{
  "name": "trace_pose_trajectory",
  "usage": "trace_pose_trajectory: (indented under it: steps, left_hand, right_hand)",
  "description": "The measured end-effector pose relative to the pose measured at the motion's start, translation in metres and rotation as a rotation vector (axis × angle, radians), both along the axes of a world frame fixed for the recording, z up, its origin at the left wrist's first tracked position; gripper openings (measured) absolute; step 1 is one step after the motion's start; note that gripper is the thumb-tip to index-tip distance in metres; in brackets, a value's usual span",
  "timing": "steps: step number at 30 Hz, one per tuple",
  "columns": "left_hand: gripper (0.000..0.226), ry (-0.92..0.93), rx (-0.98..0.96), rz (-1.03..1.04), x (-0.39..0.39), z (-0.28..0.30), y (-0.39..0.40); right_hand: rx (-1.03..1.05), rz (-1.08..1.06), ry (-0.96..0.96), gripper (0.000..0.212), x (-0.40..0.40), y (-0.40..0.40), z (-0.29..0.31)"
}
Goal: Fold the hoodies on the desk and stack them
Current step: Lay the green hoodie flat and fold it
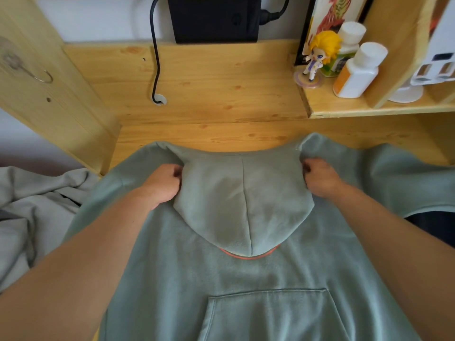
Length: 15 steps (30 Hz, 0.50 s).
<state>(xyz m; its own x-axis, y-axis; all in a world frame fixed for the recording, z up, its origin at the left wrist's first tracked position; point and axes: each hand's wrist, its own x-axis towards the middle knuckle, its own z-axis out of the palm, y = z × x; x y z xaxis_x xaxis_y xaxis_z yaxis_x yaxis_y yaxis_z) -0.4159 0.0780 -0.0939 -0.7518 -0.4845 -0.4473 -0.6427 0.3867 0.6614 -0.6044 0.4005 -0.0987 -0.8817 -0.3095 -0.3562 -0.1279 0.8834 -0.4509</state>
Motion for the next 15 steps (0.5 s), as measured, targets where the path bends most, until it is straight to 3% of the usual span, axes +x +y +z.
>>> trace_pose_trajectory:
  steps: [3,6,8,10,12,13,15]
  left_hand:
    - [0.022,0.072,0.035,0.126,0.004,-0.004,0.000]
    - [0.016,0.071,-0.062,0.198,0.001,-0.008,0.006]
    - [0.022,0.184,-0.266,0.365,0.001,-0.006,0.012]
    - [0.023,0.432,-0.556,0.397,0.008,-0.002,0.026]
    - [0.027,0.597,-0.764,0.066,0.014,0.001,0.052]
    - [0.033,0.578,-0.841,-0.173,0.015,-0.003,0.065]
    - [0.050,0.354,-0.925,-0.507,0.017,-0.019,0.079]
  right_hand:
    - [0.063,-0.035,0.100,0.033,-0.006,0.003,-0.011]
    - [0.023,-0.089,0.119,0.014,-0.001,-0.002,-0.016]
    - [-0.126,-0.252,0.207,0.028,0.010,-0.003,-0.013]
    - [-0.259,-0.295,0.537,0.030,0.031,-0.004,-0.004]
    - [-0.270,-0.014,0.855,0.028,0.058,-0.012,0.005]
    - [-0.216,0.198,0.894,0.031,0.067,-0.017,0.003]
    - [0.038,0.535,0.775,0.048,0.071,-0.021,-0.012]
